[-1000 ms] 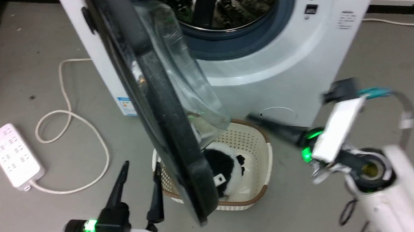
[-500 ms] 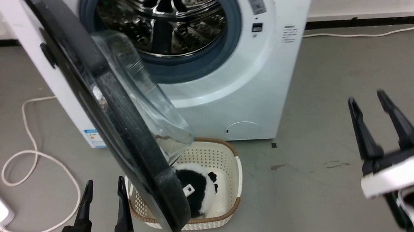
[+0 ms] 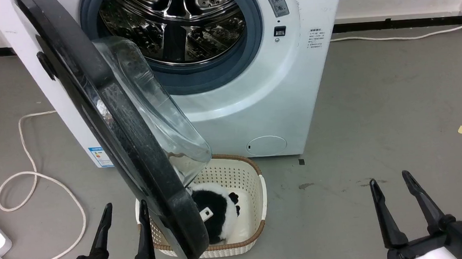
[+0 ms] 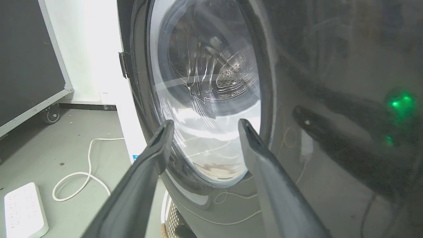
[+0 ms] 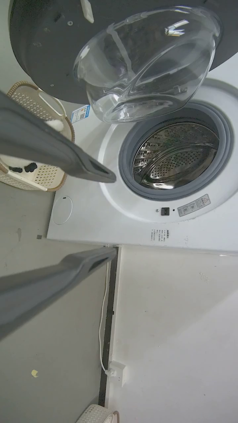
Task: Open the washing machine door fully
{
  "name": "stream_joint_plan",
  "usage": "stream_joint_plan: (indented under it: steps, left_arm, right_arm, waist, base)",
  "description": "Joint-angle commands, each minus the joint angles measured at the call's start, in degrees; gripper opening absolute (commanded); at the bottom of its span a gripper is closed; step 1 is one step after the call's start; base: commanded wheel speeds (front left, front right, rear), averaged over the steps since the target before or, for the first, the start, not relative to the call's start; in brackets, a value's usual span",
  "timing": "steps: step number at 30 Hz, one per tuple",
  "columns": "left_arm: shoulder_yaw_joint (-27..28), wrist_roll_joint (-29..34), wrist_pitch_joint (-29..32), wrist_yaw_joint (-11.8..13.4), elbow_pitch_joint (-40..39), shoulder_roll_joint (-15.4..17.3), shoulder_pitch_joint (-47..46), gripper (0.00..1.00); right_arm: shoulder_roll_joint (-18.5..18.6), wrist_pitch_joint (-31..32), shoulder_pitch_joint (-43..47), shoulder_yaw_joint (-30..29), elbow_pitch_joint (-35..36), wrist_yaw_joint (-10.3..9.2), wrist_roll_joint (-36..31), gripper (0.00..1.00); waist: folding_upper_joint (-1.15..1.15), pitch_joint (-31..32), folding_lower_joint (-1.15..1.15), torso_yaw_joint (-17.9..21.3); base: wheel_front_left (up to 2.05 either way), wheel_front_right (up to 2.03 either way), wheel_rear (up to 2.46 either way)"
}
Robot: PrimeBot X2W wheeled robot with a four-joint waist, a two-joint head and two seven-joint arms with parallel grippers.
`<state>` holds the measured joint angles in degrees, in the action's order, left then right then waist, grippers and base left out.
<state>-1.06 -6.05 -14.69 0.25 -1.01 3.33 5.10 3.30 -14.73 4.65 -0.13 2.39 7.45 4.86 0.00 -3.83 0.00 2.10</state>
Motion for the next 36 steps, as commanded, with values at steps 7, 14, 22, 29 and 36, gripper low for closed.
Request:
stream_joint_plan:
  steps: [7,14,22,29,36]
  left_arm:
    - [0.53,0.66,-0.30,-0.82,0.46,-0.14,-0.05,1.00]
    - [1.01,1.93,-0.30,-0.33,-0.70,-0.21,-0.26,0.00]
    - [4.71,-2.08,-0.30,1.19,-10.91,-0.40,-1.65,0.00]
    - [8.92,-7.28,-0.30,1.29,-22.41,-0.44,-4.92,0.00]
    - [4.73,-0.34,-0.30,-2.25,-29.93,0.18,-7.70,0.00]
  right_arm:
    - [-0.41,-0.26,1.47,0.03,1.09,0.03,1.59,1.00]
    - [-0.41,-0.27,1.12,0.07,1.27,0.03,1.97,1.00]
    - [-0.42,-0.27,0.81,-0.12,1.39,0.03,2.09,1.00]
    - [-0.42,-0.27,1.15,-0.57,1.30,0.03,2.52,1.00]
    - [-0.42,-0.27,1.24,-0.12,0.55,0.03,2.17,1.00]
  waist:
    - [0.00,0.02,0.00,-0.51]
    - [0.00,0.12,0.00,-0.98]
    - [0.00,0.49,0.00,-1.40]
    - [0.00,1.40,0.00,-2.02]
    - [0.00,2.06,0.00,-2.64]
  base:
    - [0.00,0.00,0.00]
    - [0.00,0.00,0.00]
    - [0.00,0.00,0.00]
    - [0.00,0.00,0.00]
    - [0.00,0.00,0.00]
